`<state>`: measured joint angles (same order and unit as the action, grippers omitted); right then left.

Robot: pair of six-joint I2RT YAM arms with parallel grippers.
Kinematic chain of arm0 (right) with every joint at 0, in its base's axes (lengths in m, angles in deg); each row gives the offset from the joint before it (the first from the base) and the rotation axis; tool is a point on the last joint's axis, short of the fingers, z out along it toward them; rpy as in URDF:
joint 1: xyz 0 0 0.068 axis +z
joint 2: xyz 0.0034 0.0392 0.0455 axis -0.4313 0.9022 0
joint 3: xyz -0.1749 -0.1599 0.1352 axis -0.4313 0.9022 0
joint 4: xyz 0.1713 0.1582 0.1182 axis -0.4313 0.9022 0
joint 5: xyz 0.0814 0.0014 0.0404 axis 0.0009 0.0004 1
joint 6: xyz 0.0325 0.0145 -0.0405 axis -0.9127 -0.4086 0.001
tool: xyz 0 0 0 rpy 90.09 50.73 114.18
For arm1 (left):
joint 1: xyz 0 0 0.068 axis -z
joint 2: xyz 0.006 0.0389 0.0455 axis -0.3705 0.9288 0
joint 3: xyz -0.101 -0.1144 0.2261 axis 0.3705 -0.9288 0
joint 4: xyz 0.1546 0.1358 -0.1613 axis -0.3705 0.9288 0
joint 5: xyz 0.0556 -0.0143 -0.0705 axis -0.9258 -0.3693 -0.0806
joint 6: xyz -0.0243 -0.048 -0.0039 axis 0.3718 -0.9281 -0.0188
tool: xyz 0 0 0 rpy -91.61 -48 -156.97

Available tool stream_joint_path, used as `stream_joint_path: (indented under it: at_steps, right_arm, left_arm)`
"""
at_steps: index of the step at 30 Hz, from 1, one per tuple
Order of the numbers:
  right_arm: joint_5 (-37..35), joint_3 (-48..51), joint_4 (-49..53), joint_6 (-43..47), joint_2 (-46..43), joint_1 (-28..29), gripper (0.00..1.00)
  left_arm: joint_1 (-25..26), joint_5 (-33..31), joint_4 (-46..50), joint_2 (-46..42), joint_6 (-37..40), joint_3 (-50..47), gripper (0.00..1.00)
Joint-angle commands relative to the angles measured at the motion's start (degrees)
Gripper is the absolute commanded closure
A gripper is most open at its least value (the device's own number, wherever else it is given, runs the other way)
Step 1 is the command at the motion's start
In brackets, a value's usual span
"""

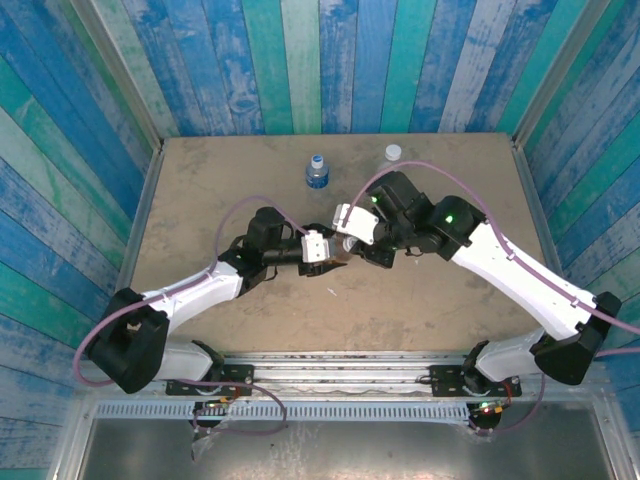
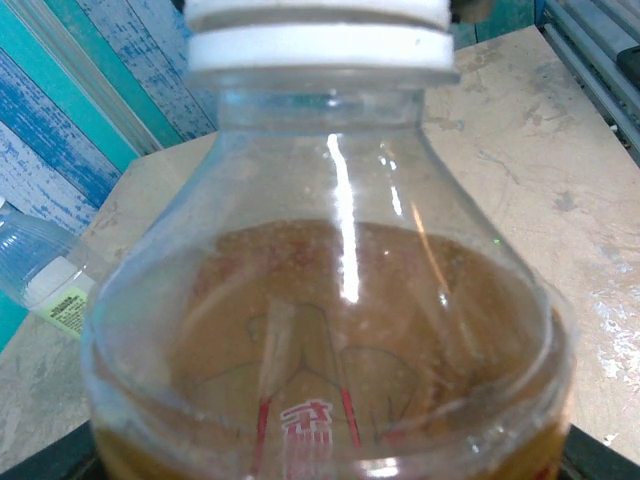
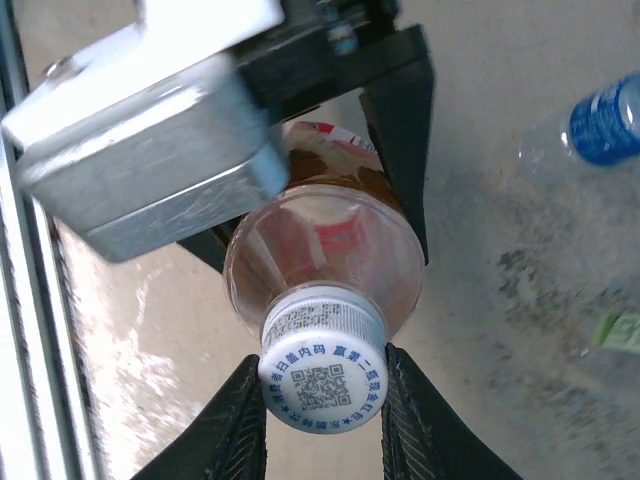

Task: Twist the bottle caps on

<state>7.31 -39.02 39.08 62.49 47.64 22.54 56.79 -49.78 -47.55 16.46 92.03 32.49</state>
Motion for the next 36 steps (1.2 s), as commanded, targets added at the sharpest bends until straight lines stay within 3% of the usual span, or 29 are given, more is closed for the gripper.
stream_joint_path:
  at_steps: [1, 3, 6, 9, 11, 13, 15, 17, 22, 26, 29, 36]
  right_arm:
    - [-1.6, 3.0, -8.4, -21.1, -3.0, -1.8, 1.00]
    - [-0.5, 6.9, -13.2, -30.8, -4.3, -1.8, 0.99]
    - [-3.7, 11.6, -16.8, -52.2, -5.7, -1.8, 1.00]
    - [-4.8, 14.0, -15.7, -62.8, -6.7, -1.9, 0.99]
    - [-5.3, 15.3, -15.7, -64.2, -7.6, -2.2, 0.98]
    - [-2.7, 15.5, -15.8, -58.2, -8.1, -2.2, 0.87]
    - [0.6, 14.7, -14.2, -47.3, -8.6, -2.1, 0.68]
    - [1.0, 13.5, -11.0, -37.5, -9.0, -2.2, 0.57]
    - [-0.4, 9.0, -3.8, -17.1, -8.3, -2.1, 0.39]
    - [1.5, 6.4, -1.8, 2.4, -7.8, -1.7, 0.38]
    - [2.0, 2.8, 1.6, 12.0, -5.6, -0.8, 0.40]
    - [1.8, -1.3, 3.8, 19.2, -1.6, -0.4, 0.53]
  left_arm:
    - [0.2, 0.5, -0.7, -1.7, 0.4, 0.6, 0.41]
    - [0.2, 0.5, -0.5, -1.6, 0.4, 0.7, 0.41]
    - [0.2, 0.4, -0.6, -1.5, 0.4, 0.6, 0.41]
    - [0.2, 0.7, -0.8, -1.3, 0.3, 0.7, 0.41]
    - [0.2, 1.1, -0.7, -1.1, 0.3, 0.9, 0.41]
    - [0.2, 1.2, -0.3, -1.1, 0.3, 1.1, 0.41]
    - [0.2, 0.9, -0.1, -1.4, 0.3, 1.0, 0.41]
    - [0.2, 1.1, 0.2, -1.5, 0.3, 0.9, 0.41]
    - [0.2, 1.2, 0.2, -1.6, 0.4, 1.0, 0.41]
    - [0.2, 1.2, 0.4, -1.5, 0.4, 1.1, 0.41]
    - [0.2, 1.1, 0.4, -1.7, 0.5, 1.0, 0.41]
    - [0.2, 0.9, 0.5, -1.4, 0.5, 1.1, 0.41]
